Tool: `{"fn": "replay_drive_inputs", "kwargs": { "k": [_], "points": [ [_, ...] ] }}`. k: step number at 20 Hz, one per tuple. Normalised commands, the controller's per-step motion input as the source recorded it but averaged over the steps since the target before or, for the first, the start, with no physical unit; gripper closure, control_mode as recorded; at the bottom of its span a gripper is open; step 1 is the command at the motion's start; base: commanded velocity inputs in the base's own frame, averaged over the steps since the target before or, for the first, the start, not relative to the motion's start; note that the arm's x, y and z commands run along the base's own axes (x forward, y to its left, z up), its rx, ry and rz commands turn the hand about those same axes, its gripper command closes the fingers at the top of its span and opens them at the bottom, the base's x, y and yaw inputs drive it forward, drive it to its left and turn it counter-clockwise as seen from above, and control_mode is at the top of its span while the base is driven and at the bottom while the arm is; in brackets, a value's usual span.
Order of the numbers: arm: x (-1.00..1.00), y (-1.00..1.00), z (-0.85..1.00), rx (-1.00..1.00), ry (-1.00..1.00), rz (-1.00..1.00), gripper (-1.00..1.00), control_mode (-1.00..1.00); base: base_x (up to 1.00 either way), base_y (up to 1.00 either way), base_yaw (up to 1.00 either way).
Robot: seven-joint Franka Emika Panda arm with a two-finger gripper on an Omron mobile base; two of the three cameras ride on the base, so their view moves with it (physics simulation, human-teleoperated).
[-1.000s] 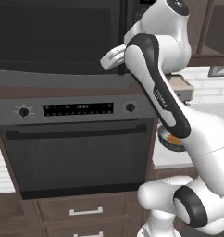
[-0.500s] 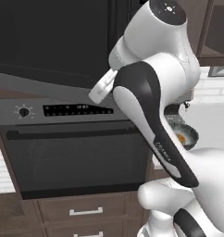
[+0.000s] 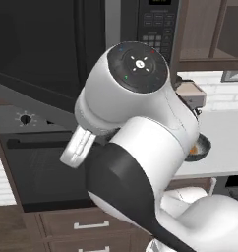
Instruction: Open the microwave, place the bowl with waffle inside the microwave, then close the microwave door and turn it on.
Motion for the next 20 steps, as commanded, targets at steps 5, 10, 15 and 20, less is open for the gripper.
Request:
{"fn": "replay_drive_inputs", "kwargs": {
  "k": [5, 10, 15, 20],
  "points": [
    [-1.00, 0.33, -0.57, 0.03, 0.01, 0.29, 1.00, -1.00, 0.00, 0.00, 0.00],
    [-1.00, -0.51, -0.30, 0.20, 0.02, 0.21, -1.00, -1.00, 0.00, 0.00, 0.00],
    [-1.00, -1.00, -0.24, 0.37, -0.07, 0.08, -1.00, -1.00, 0.00, 0.00, 0.00],
    [-0.96, -1.00, 0.13, 0.38, -0.22, 0.00, -1.00, -1.00, 0.00, 0.00, 0.00]
  ]
}}
